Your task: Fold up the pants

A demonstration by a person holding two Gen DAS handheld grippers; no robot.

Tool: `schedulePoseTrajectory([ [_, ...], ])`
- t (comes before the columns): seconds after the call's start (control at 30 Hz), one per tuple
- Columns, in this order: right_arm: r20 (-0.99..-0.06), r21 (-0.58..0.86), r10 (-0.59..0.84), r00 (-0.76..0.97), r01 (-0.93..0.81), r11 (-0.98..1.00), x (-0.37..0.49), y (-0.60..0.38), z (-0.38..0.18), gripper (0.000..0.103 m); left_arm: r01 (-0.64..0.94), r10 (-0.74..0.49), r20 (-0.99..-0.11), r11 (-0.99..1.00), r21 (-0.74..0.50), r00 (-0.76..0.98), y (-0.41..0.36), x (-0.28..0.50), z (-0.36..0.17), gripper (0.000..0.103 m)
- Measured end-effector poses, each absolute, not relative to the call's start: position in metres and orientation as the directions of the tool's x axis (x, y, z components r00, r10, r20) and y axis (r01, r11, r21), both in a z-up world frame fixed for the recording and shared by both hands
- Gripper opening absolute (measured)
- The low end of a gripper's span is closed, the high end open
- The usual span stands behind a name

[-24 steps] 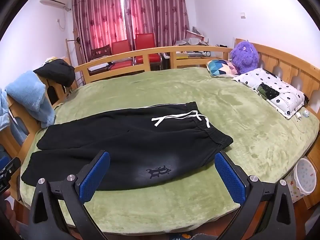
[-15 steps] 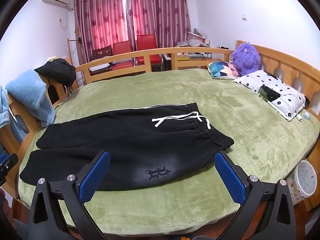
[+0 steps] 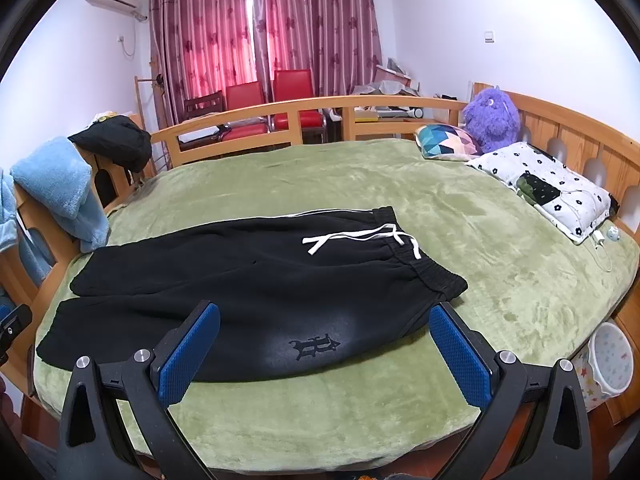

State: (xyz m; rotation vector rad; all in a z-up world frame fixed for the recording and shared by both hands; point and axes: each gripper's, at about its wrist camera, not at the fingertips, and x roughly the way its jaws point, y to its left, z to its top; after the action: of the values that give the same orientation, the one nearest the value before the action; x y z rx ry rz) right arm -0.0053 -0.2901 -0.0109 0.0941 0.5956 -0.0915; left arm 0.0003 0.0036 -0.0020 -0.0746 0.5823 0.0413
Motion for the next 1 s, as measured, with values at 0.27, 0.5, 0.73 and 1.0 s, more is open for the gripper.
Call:
schedulePoseTrajectory([
  [0.27,-0.561,0.061,-0.061,0.825,0.115,0.992,-0.0069,-0.2904,-0.0113,0.103,-0.059,0.017,-0.549,0.997,-0.058,0.835,0.0007,-0.0022,0.0007,0.103],
  [0.5,-0.562,0.06,-0.062,0.825,0.115,0.992,-0.0066,-0.2916,-0.0111,0.103,-0.058,0.015,-0.549,0.996,-0.061,0.836,0.0013,-0.0025,0.0001,0.103],
  [0.73,-0.56,0.062,-0.059,0.826,0.113,0.992,-0.0075,-0.2922,-0.0115,0.103,-0.057,0.015,-0.549,0.996,-0.061,0.836,0.0023,-0.0026,-0.0006,0.103],
  [1.0,-0.559,0.062,-0.055,0.827,0.108,0.992,-0.008,-0.292,-0.0126,0.103,-0.057,0.014,-0.548,0.996,-0.062,0.836,0.0018,-0.003,-0.0002,0.103],
])
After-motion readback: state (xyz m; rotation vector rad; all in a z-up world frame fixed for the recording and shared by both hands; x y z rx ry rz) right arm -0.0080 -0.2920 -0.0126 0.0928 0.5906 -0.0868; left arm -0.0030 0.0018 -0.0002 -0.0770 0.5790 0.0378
